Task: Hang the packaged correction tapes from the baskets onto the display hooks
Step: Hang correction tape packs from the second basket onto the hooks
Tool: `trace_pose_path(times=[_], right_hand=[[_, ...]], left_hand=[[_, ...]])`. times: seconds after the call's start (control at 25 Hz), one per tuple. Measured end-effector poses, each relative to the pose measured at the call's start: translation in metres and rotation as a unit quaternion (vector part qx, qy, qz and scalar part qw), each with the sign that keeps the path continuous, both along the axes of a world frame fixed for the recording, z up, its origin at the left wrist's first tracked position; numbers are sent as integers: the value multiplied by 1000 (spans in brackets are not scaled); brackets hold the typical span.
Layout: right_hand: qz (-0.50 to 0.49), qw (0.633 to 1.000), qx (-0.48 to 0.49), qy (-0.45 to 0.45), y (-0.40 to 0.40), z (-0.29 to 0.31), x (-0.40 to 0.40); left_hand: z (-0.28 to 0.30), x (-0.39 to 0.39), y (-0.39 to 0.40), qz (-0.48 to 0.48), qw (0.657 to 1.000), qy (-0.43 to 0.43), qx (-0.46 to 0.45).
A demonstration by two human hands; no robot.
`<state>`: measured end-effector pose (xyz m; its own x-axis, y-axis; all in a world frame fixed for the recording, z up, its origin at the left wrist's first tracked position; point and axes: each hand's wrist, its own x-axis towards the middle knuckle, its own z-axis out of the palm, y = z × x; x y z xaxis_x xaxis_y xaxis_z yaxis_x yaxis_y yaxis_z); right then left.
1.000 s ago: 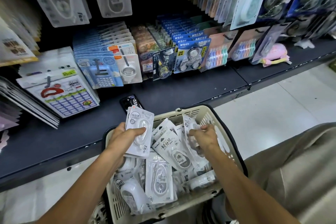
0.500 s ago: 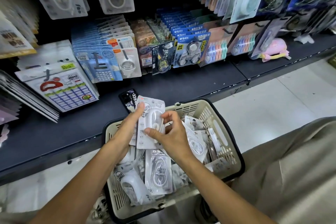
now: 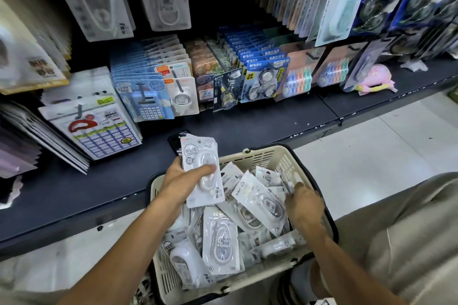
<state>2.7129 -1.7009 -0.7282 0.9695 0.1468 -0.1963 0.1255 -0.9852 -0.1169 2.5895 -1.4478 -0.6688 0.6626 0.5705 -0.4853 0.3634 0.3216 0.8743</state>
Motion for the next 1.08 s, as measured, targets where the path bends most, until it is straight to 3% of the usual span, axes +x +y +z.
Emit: trace_pose_path(times=[0.12, 0.2, 0.28, 0.4, 0.44, 0.52, 0.6, 0.72, 0.88, 1.0, 1.08], right_hand=[[-4, 982, 162, -92, 27, 39, -1], [17, 950, 306, -63, 60, 69, -16], [79, 885, 458, -10, 94, 97, -41], [138, 745, 643, 115, 117, 128, -58], [157, 723, 659, 136, 118, 135, -56], [160, 726, 653, 144, 120, 146, -48], [85, 735, 644, 194, 126, 157, -42], [12, 680, 669, 301, 135, 160, -34], [18, 612, 756, 233, 139, 185, -10], [106, 616, 759, 180, 157, 227, 14], [137, 638, 741, 158, 173, 252, 25]], left_hand=[[-3, -1, -4, -1, 995, 63, 79], [-1, 0, -8, -2, 996, 51, 76], [11, 3, -8, 9, 998, 8, 65], [39, 7, 0, 56, 996, -68, 25], [48, 7, 3, 63, 994, -85, 12], [68, 8, 7, 59, 991, -120, -11], [86, 9, 8, 54, 986, -154, -32], [112, 6, 15, 59, 985, -160, -9], [157, -8, 39, 72, 982, -171, 43], [199, -16, 70, 98, 969, -205, 93], [221, -21, 87, 89, 964, -224, 115]])
